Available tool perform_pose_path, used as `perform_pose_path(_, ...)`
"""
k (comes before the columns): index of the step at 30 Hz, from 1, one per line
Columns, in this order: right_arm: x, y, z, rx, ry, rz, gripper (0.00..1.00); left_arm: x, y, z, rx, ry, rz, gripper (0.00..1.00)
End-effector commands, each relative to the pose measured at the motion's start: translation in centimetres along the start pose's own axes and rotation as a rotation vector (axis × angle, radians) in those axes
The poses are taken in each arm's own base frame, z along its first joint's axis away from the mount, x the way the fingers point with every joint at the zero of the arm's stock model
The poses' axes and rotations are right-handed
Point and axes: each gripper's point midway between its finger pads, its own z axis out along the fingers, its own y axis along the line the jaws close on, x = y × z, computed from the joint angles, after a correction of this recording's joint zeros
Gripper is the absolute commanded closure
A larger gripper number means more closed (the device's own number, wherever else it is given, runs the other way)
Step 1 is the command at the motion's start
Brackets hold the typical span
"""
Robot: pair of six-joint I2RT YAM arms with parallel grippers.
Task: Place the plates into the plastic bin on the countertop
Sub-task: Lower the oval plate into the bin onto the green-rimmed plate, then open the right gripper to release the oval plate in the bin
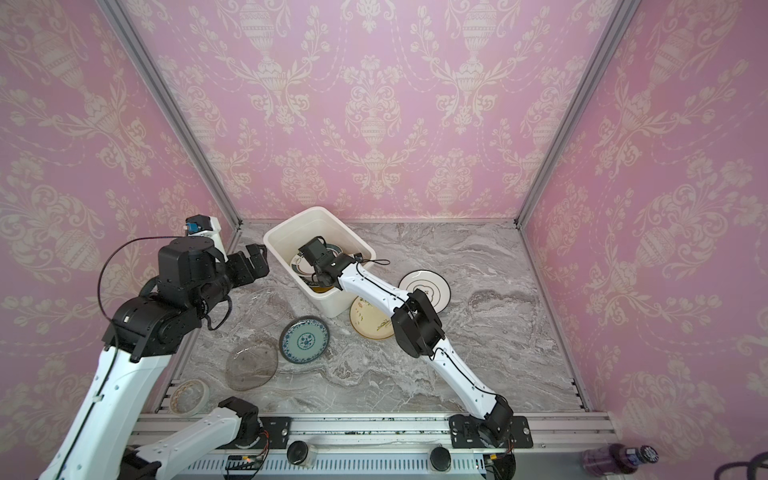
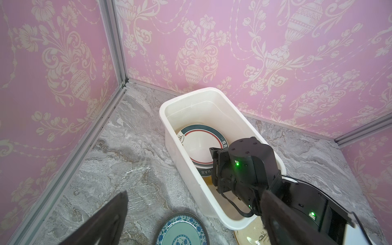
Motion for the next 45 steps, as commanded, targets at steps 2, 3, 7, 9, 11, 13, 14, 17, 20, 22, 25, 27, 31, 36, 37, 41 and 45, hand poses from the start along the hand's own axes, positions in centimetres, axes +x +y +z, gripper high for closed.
perform_pose_path(2,0.1,-1.4,1.0,0.037,-0.013,0.011,0.46,0.0,1.0,0.1,-0.048,-0.010,0.030,0.01)
perform_pose_path(3,0.1,-1.6,1.0,0.044,-0.012,0.017,0.43,-0.1,1.1,0.1,-0.050,-0.013,0.029,0.01)
perform_pose_path(7,0.2,-2.6,1.3,0.082,0.000,0.070,0.37,-0.4,1.2,0.0,-0.056,-0.028,0.023,0.01)
perform_pose_path(9,0.1,-2.7,1.5,0.087,0.000,0.075,0.35,-0.5,1.3,-0.1,-0.061,-0.034,0.022,0.01)
perform_pose_path(11,-0.2,-2.7,1.6,0.093,-0.005,0.074,0.31,-0.7,1.4,-0.2,-0.066,-0.042,0.023,0.01)
perform_pose_path(13,-0.3,-2.7,1.8,0.098,-0.001,0.069,0.27,-0.7,1.5,-0.2,-0.069,-0.043,0.026,0.01)
perform_pose_path(14,-0.3,-2.7,1.9,0.098,0.005,0.068,0.24,-0.7,1.5,-0.2,-0.071,-0.043,0.027,0.01)
perform_pose_path(17,-0.4,-2.5,2.1,0.099,0.026,0.058,0.06,-0.7,1.6,-0.1,-0.075,-0.041,0.031,0.01)
perform_pose_path(20,-0.5,-1.8,2.0,0.088,0.040,0.048,0.00,-0.8,1.5,0.0,-0.076,-0.042,0.029,0.01)
perform_pose_path(22,-0.6,-1.1,1.6,0.076,0.044,0.046,0.00,-0.9,1.4,-0.1,-0.073,-0.045,0.028,0.01)
perform_pose_path(25,-0.9,0.1,0.7,0.057,0.043,0.041,0.00,-1.3,1.4,-0.4,-0.073,-0.052,0.024,0.01)
perform_pose_path(27,-0.9,1.1,-0.1,0.037,0.044,0.035,0.00,-1.5,1.5,-0.6,-0.073,-0.061,0.021,0.01)
perform_pose_path(31,-1.0,2.2,-2.0,0.029,0.055,0.029,0.00,-2.0,1.5,-1.2,-0.072,-0.074,0.011,0.01)
perform_pose_path(36,-0.9,2.8,-4.5,0.045,0.065,0.019,0.00,-2.3,2.1,-2.1,-0.085,-0.093,-0.004,0.01)
perform_pose_path(37,-0.8,3.0,-4.9,0.043,0.072,0.020,0.00,-2.3,2.2,-2.2,-0.089,-0.094,-0.005,0.01)
perform_pose_path(41,-0.4,4.7,-6.7,0.000,0.097,-0.002,0.00,-2.2,2.6,-2.5,-0.102,-0.098,-0.018,0.01)
perform_pose_path(45,-0.2,7.0,-9.0,-0.064,0.127,-0.082,0.00,-2.4,2.5,-2.9,-0.097,-0.096,-0.046,0.01)
